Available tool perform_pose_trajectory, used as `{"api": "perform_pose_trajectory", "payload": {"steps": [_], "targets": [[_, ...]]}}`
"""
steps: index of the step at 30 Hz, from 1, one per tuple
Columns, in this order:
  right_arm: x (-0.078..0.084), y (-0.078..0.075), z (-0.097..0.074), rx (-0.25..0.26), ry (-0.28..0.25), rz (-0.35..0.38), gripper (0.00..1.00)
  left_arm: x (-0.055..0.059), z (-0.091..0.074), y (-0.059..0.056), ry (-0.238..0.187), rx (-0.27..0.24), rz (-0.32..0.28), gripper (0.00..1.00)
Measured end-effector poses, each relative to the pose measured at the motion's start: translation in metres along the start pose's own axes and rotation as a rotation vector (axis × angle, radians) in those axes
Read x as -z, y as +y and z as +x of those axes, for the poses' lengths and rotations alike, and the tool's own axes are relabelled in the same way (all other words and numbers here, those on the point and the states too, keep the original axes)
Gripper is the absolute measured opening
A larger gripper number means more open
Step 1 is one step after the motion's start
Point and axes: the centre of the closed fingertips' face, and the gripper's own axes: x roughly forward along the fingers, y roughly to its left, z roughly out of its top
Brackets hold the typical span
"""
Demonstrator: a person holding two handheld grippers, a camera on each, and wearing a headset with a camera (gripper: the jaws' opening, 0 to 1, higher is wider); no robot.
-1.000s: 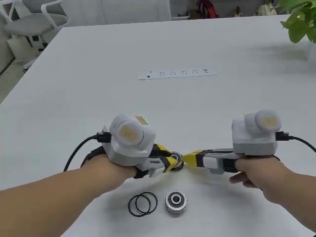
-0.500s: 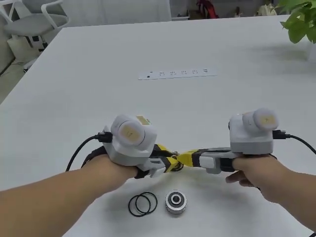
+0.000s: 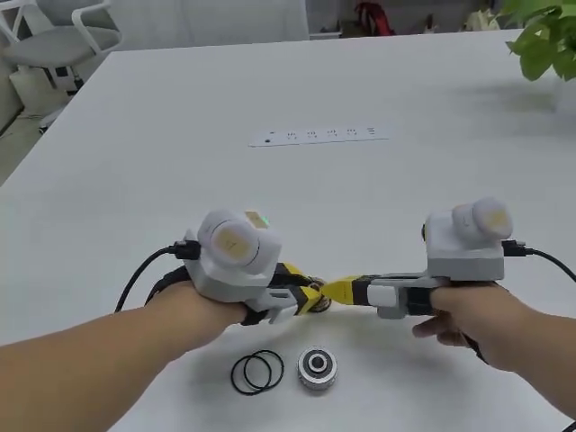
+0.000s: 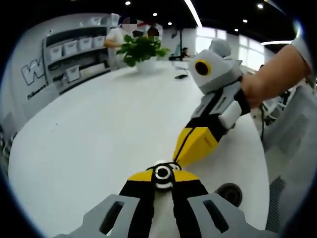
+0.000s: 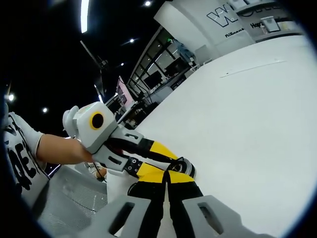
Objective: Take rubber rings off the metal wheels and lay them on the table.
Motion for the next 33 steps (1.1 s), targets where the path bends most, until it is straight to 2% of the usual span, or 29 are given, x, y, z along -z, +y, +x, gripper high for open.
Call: {"api": "perform_pose_trajectory", "payload": {"steps": [3, 8, 12, 18, 24, 26, 33], "targets": [[0.002, -0.010, 0.000, 0.047, 0.014, 0.005, 0.00, 0.000, 0.000, -0.001, -0.005, 0.002, 0.001, 0.13], [0.001, -0.012, 0.001, 0.055, 0.016, -0.004, 0.00, 0.000, -0.001, -0.001, 0.000, 0.009, 0.032, 0.15], [-0.001, -0.013, 0.002, 0.055, 0.013, -0.005, 0.00, 0.001, -0.004, -0.008, -0.001, 0.045, 0.046, 0.23], [-0.002, -0.013, 0.003, 0.052, 0.015, -0.006, 0.00, -0.005, -0.014, -0.018, -0.039, 0.088, 0.048, 0.28], [-0.004, -0.011, 0.001, 0.049, 0.016, -0.009, 0.00, -0.008, -0.028, -0.016, -0.064, 0.083, 0.055, 0.32], [-0.005, -0.009, 0.000, 0.047, 0.012, -0.007, 0.00, -0.007, -0.032, -0.014, -0.063, 0.064, 0.062, 0.35], [-0.007, -0.005, -0.001, 0.038, 0.005, -0.003, 0.00, -0.006, -0.045, -0.017, -0.073, 0.068, 0.080, 0.43]]}}
